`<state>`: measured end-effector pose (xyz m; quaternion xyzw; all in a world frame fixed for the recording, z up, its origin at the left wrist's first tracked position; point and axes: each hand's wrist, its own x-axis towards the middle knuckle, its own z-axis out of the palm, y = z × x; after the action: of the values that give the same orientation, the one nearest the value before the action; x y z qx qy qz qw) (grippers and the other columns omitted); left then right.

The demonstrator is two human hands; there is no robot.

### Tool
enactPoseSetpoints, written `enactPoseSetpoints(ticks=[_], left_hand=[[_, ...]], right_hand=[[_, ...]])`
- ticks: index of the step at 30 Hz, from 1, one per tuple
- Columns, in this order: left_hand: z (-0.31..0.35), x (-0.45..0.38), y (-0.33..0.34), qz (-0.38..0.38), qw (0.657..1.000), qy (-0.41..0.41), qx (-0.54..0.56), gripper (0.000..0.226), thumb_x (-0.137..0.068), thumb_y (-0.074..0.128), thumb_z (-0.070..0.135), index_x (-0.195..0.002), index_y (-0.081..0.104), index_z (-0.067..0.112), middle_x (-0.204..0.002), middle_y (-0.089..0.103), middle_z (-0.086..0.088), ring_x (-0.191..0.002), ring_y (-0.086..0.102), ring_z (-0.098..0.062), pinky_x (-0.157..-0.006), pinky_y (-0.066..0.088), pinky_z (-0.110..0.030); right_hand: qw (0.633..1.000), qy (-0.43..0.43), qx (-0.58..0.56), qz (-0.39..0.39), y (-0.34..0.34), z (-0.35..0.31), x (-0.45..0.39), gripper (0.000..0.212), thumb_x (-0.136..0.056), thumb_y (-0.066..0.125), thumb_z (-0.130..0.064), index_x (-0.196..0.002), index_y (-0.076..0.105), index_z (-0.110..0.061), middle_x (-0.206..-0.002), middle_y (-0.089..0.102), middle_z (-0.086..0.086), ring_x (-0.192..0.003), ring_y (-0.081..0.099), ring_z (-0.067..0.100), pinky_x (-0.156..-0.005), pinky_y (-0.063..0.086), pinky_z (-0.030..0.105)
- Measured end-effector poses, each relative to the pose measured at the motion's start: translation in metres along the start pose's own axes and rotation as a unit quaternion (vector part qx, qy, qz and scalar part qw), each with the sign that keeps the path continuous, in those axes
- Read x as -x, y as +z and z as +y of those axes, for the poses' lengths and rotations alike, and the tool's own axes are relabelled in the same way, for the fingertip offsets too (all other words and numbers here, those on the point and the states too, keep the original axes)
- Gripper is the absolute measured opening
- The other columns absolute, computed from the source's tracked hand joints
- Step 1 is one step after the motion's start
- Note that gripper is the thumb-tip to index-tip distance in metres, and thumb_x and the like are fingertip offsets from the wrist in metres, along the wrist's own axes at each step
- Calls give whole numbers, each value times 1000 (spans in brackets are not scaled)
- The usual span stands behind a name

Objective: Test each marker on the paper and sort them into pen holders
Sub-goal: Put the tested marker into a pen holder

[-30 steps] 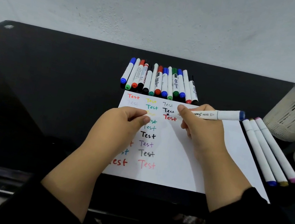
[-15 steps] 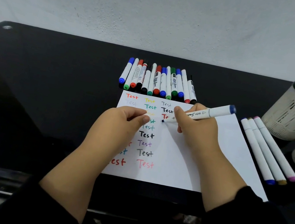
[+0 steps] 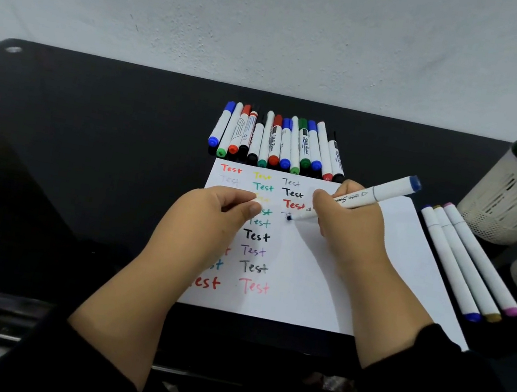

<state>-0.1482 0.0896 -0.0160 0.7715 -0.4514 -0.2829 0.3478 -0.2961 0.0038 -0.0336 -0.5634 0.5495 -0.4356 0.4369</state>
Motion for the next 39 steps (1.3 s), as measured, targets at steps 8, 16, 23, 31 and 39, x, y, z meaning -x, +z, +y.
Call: enactPoseSetpoints(ticks=[8, 16, 23, 31, 39], left_hand=[[0, 1, 0, 0, 1000, 1, 7, 28, -90, 54, 45, -115, 62, 38, -80, 51, 25, -71, 48, 4, -53, 32, -16], [0, 2, 3, 2, 1000, 5, 11, 27, -90, 56, 43, -114, 64, 36, -78, 50, 28, -71, 47, 7, -55, 31, -15], [0, 0, 3, 1, 1000, 1, 11, 27, -90, 55, 43, -114, 63, 37, -80, 50, 27, -73, 46, 7, -55, 30, -15], [0, 1, 3, -4, 1000, 1, 5, 28, -90, 55, 44, -116, 62, 37, -81, 51, 26, -72, 47, 6, -56, 30, -14], [1, 1, 3, -5, 1000, 0, 13, 28, -90, 55, 44, -116, 63, 37, -81, 51, 27, -72, 48, 6, -56, 31, -15]], right_hand=[[1000, -1, 1, 3, -2, 0, 1, 28, -83, 59, -15, -67, 36, -16, -68, 44, 12, -65, 40, 20, -62, 36, 29], [1000, -7, 10, 11, -2, 1, 1, 31, -82, 58, -14, -64, 34, -17, -64, 43, 9, -61, 40, 17, -58, 35, 26], [999, -15, 1, 29, -4, 1, 2, 34, -84, 56, -11, -62, 31, -18, -55, 36, -1, -50, 34, 8, -48, 30, 18], [999, -8, 2, 36, -4, -1, 3, 35, -82, 55, -8, -62, 29, -19, -52, 30, -7, -41, 30, 4, -44, 26, 16], [998, -7, 2, 65, -5, -3, 3, 34, -82, 52, -6, -62, 28, -19, -55, 28, -4, -41, 27, 6, -42, 24, 17]])
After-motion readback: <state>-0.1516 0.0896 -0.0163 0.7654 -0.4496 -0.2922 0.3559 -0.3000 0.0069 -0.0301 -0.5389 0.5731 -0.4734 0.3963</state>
